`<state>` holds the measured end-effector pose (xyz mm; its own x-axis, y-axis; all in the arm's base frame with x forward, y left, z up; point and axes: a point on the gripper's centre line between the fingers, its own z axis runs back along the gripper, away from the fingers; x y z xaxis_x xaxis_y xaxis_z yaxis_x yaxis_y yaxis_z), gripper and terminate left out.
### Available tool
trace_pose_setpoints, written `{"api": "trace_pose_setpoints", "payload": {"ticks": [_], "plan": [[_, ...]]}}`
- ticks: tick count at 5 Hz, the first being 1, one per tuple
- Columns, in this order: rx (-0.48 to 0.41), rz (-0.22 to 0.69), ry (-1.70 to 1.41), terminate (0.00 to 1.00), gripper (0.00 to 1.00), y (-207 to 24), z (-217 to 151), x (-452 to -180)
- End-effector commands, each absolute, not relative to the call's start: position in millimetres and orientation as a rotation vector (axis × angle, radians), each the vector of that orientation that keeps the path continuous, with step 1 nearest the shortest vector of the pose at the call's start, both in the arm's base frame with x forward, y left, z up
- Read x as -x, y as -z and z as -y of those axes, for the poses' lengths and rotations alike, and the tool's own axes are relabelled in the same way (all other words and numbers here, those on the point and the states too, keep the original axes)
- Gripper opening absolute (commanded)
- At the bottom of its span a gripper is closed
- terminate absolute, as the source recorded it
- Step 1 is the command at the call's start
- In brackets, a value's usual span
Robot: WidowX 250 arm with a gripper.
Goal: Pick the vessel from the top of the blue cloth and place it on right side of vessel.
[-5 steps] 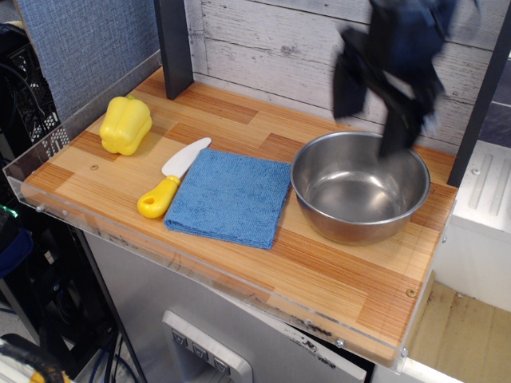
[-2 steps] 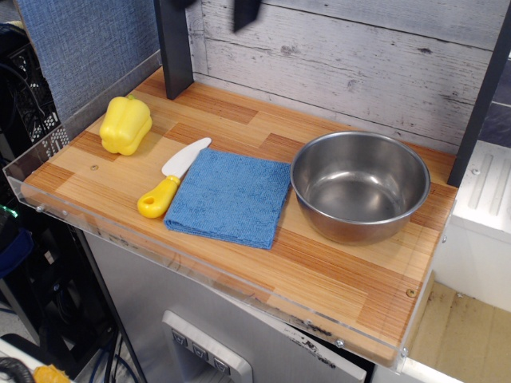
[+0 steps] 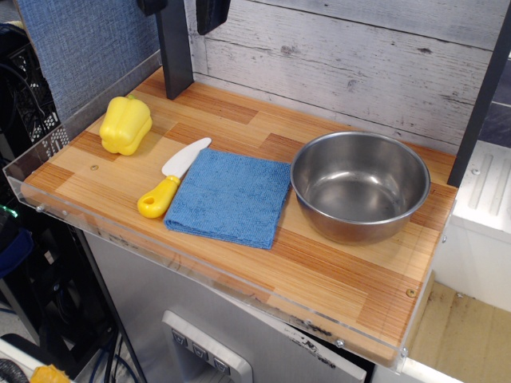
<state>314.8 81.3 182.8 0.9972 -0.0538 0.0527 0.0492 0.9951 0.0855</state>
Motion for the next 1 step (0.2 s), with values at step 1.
{"api": "trace_pose_setpoints", "payload": {"ticks": [1], "plan": [[-0.094, 0.095, 0.044, 1.00, 1.00, -195.3, -79.7, -297.3]]}}
